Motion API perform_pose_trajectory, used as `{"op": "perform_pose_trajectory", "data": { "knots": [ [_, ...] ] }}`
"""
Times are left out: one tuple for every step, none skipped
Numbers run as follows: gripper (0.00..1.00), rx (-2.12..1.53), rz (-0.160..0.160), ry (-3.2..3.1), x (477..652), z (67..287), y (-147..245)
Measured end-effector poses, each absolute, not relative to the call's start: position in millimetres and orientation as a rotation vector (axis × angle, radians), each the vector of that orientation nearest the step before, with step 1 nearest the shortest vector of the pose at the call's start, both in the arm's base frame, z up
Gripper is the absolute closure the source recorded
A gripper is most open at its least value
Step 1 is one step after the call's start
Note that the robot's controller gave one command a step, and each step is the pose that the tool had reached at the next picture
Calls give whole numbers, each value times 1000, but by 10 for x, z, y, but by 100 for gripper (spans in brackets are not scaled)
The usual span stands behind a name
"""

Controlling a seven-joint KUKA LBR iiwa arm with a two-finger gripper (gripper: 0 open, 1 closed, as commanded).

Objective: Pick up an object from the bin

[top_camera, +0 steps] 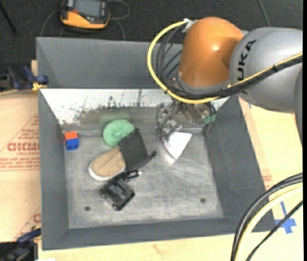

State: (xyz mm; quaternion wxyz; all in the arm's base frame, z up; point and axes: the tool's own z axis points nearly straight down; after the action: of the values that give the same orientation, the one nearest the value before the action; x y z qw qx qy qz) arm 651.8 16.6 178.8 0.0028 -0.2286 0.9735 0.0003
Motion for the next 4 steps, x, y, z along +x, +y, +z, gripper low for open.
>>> {"op": "perform_pose_trajectory", "data": {
  "knots": [
    [100, -716, 2, 3056, 6485, 1700, 111],
    [0, -715, 0, 3053, 6558, 1780, 102],
    [0, -715, 1, 3052, 6565, 1788, 111],
    [0, -628, -1, 3067, 6428, 1241, 255]
  ]
}}
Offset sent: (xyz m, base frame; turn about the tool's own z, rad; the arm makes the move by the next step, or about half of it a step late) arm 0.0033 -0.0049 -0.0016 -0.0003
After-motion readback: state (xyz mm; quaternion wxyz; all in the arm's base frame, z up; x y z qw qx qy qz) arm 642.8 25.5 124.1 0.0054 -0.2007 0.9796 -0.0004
